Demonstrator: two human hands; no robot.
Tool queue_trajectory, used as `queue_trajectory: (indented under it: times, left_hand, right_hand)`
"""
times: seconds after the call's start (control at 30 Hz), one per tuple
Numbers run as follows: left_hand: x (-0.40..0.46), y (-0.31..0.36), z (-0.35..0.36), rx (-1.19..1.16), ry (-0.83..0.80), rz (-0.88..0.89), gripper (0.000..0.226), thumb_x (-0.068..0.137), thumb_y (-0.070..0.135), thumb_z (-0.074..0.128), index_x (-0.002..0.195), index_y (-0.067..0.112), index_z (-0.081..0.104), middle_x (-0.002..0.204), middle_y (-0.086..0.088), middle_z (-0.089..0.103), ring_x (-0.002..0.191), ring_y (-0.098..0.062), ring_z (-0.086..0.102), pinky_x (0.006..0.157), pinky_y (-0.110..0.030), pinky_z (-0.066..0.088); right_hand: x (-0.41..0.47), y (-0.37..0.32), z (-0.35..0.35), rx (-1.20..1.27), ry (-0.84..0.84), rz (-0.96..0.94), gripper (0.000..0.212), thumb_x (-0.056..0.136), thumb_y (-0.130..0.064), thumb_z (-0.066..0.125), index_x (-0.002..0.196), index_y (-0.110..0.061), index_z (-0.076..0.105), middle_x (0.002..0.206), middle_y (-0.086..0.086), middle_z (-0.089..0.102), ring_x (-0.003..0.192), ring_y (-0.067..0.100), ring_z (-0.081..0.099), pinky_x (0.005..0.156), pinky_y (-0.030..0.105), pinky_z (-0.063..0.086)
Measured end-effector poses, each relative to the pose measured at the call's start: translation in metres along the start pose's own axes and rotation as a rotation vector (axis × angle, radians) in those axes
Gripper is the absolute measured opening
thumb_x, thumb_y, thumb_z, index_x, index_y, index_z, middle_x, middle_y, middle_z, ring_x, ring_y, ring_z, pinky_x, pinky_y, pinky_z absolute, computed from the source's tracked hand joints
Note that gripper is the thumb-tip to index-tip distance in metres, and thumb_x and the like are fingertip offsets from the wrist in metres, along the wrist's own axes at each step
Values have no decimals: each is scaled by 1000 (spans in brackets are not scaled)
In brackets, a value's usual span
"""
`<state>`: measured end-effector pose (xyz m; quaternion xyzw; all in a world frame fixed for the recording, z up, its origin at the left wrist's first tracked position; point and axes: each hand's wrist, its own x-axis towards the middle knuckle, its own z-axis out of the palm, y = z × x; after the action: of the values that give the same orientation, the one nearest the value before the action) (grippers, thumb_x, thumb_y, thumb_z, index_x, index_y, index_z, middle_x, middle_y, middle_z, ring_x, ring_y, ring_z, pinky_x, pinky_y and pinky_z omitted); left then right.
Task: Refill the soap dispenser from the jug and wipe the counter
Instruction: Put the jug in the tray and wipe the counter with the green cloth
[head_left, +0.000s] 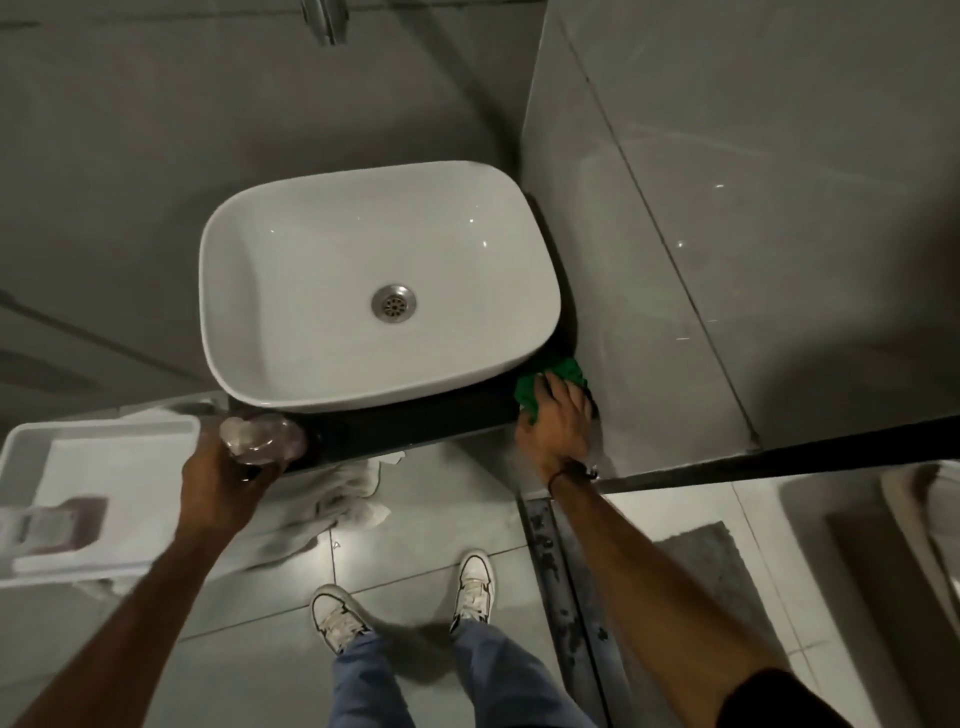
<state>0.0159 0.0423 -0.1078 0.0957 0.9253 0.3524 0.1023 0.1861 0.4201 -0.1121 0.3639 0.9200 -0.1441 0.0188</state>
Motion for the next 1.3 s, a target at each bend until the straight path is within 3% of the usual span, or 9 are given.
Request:
queue_trajectory:
  times: [0.07, 0.13, 0.27, 0.43, 0.47, 0.63, 0.73, 0.97, 1.3]
  left_hand:
    - [2, -3, -1, -18, -2, -13, 57, 67, 8, 93, 115, 10, 63, 105, -16, 74, 95, -37, 72, 78, -18, 53]
    - [1, -6, -7, -69, -13, -28, 56, 66, 2, 92, 114, 9, 64, 105, -16, 73, 96, -37, 72, 83, -20, 57]
    - [-10, -6, -36, -118, 15, 40, 65, 66, 11, 94, 110, 44, 59, 102, 0, 72, 87, -19, 69, 70, 2, 48]
    - [-20, -25, -75, -188, 38, 39, 60, 66, 12, 94, 118, 21, 65, 109, -5, 73, 95, -26, 70, 78, -37, 63]
    - [-19, -30, -83, -188, 39, 36, 61, 66, 12, 95, 118, 20, 65, 108, -4, 72, 94, -26, 70, 77, -38, 62]
    - [-16, -56, -121, -164, 53, 61, 60, 63, 10, 96, 113, 24, 65, 108, 1, 72, 92, -23, 69, 73, -17, 58]
    - [-14, -67, -137, -176, 57, 64, 61, 62, 9, 96, 112, 27, 64, 108, 3, 72, 91, -22, 70, 72, -21, 60]
    - [-10, -87, -149, -207, 27, 48, 60, 63, 11, 96, 112, 25, 65, 105, 6, 73, 91, -13, 69, 70, -7, 54]
    - [1, -67, -136, -234, -49, 56, 62, 62, 15, 97, 115, 24, 65, 110, 6, 72, 97, -16, 69, 75, -27, 62]
  right_hand:
    - [-2, -4, 7, 12, -1, -9, 65, 87, -22, 59, 149, -10, 44, 158, 8, 41, 146, 29, 32, 122, 45, 22]
    - [-6, -15, 11, 52, -16, -12, 65, 89, -18, 58, 151, -7, 40, 159, 9, 38, 150, 28, 27, 123, 46, 21]
    - [-25, -49, 20, 76, -58, -85, 63, 88, -14, 55, 150, -12, 43, 158, 3, 41, 151, 23, 25, 122, 43, 23]
    - [-60, -114, 43, 112, -99, -137, 63, 90, -14, 54, 151, -12, 40, 160, 2, 37, 152, 22, 23, 123, 42, 20]
    - [-67, -129, 48, 124, -109, -152, 64, 90, -14, 54, 152, -12, 40, 161, 2, 36, 152, 22, 22, 123, 42, 20]
    - [-96, -206, 75, 176, -138, -206, 66, 90, -16, 52, 154, -13, 36, 163, 3, 31, 154, 20, 17, 126, 42, 10]
    - [-107, -242, 92, 204, -150, -242, 65, 92, -17, 52, 154, -13, 35, 165, 2, 26, 155, 17, 12, 127, 42, 4]
    - [-110, -319, 116, 288, -243, -515, 62, 90, -10, 52, 151, -10, 41, 162, 0, 34, 154, 17, 17, 127, 44, 5]
    - [-88, -250, 100, 120, -336, -943, 67, 90, -8, 53, 154, -18, 37, 163, -4, 30, 154, 13, 17, 127, 38, 6]
